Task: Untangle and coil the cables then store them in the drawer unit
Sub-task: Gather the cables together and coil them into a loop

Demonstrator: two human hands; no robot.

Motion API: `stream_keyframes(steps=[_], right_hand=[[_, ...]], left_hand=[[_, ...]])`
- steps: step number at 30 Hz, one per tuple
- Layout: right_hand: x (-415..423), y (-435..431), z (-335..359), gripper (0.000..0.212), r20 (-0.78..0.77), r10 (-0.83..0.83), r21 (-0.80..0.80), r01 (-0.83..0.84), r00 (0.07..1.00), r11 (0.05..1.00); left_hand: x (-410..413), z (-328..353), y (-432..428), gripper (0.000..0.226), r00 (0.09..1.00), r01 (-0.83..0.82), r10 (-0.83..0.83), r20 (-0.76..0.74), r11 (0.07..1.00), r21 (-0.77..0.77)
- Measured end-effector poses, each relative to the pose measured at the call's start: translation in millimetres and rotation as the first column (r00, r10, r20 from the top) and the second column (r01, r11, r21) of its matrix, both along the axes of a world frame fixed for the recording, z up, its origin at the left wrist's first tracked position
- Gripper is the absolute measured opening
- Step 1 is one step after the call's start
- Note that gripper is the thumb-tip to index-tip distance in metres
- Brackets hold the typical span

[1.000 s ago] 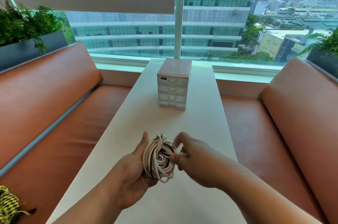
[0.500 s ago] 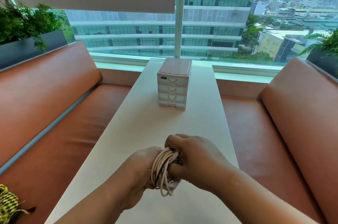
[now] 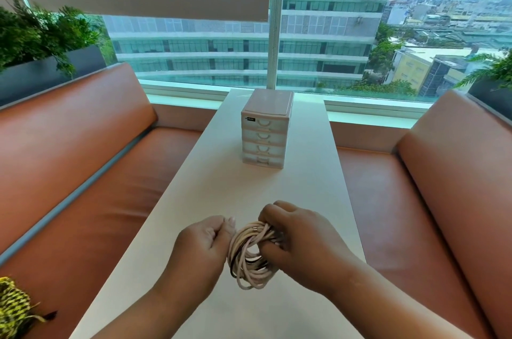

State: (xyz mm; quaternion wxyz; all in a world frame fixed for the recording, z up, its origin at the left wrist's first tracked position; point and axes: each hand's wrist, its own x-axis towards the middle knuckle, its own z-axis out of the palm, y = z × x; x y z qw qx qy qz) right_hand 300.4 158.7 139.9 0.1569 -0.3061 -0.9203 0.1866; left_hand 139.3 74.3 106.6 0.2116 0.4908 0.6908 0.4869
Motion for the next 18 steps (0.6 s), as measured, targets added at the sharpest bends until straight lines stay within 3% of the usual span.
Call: stream_keyframes(steps=[3,5,7,11,16,18], right_hand=[[-1.6,2.6,-1.4,0.012,0.047,0.006,-0.028,-0.004,0.999,1.0],[-4.4,2.9,-2.7,0.011,0.103,0.018,-0.032,-0.015,0.995,0.999],[-7.2,2.1,-2.6,0.011,0.155,0.032,-0.032,-0.027,0.987,0.999],[-10.6,4.2,2.1,0.014,0.228,0.043,-0.014,-0.041,0.973,0.999],[-13.2,5.4,6.5,0.013,0.305,0.07,0.018,-0.079,0.95,0.997],[-14.3,3.7,9.2,0.013,0.315,0.08,0.028,-0.093,0.946,0.995]], left_hand=[[-1.0,-2.7,3.2,0.043,0.979,0.124,-0.107,0.176,0.989,-0.086],[-3.6,1.2,5.9,0.032,0.913,0.257,-0.175,0.368,0.948,-0.187],[-9.5,7.9,6.6,0.029,0.86,0.37,-0.231,0.454,0.896,-0.245],[-19.6,22.4,7.6,0.018,0.833,0.5,-0.349,0.429,0.806,-0.316],[-18.0,37.1,15.1,0.022,0.806,0.584,-0.433,0.404,0.696,-0.417],[-19.9,39.2,17.2,0.02,0.816,0.568,-0.411,0.408,0.703,-0.427]])
